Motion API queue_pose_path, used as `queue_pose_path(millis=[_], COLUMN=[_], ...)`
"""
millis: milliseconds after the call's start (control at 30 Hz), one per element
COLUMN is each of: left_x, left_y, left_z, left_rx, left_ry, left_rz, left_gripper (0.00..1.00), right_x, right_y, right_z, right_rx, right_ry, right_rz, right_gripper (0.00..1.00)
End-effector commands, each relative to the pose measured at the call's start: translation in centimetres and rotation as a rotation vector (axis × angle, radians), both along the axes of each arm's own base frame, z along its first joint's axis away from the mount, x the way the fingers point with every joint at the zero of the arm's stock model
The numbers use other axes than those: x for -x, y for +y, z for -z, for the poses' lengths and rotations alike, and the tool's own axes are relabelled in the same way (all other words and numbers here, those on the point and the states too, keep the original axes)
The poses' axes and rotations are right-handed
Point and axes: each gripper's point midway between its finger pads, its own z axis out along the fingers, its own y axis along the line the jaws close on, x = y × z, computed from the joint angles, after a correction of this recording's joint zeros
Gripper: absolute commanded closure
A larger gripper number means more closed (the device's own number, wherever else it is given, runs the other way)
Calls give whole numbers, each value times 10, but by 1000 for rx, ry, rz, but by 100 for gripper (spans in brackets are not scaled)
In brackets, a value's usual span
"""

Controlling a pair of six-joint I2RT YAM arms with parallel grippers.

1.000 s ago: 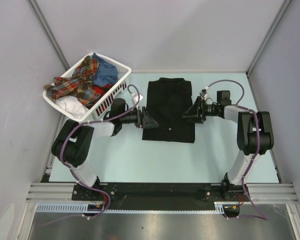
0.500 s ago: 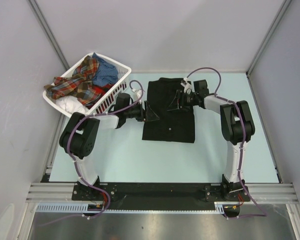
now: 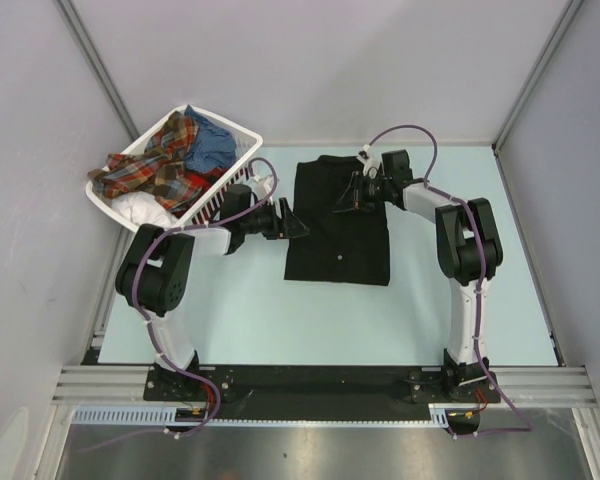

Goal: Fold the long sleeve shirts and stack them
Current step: Fold the shirt

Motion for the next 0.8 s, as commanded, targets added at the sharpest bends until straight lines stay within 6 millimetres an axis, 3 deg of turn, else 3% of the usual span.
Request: queue_pose_path(millis=[0,33,200,433,567,633,767], left_x=[-12,-12,-16,-24,-30,-34,-34], left_y=[2,3,2,-1,-3,-6,-12], left_z=[-14,-14,-16,-17,-16,-17,-21], left_rx=[0,-2,-5,-9,-7,-3,33], left_ry=[-69,-73,-96,-123,-145,-149,-134], left_rz=[0,1,8,14,19,24,43], left_gripper=[32,32,32,32,32,32,31], right_x=[-9,-7,-2,-4,-8,-13,-24], right_y=[3,2,-13,-44,-46,-48,-61], right_z=[-29,-30,-41,-18,-8,2,-7], right_rx=[-27,-29,-23,32,39,57,80], right_ry=[-65,-63,-82,-66,-71,-73,-106], right_rz=[-10,-11,3,54,62,70,76], right_gripper=[91,99,100,100,100,90,64])
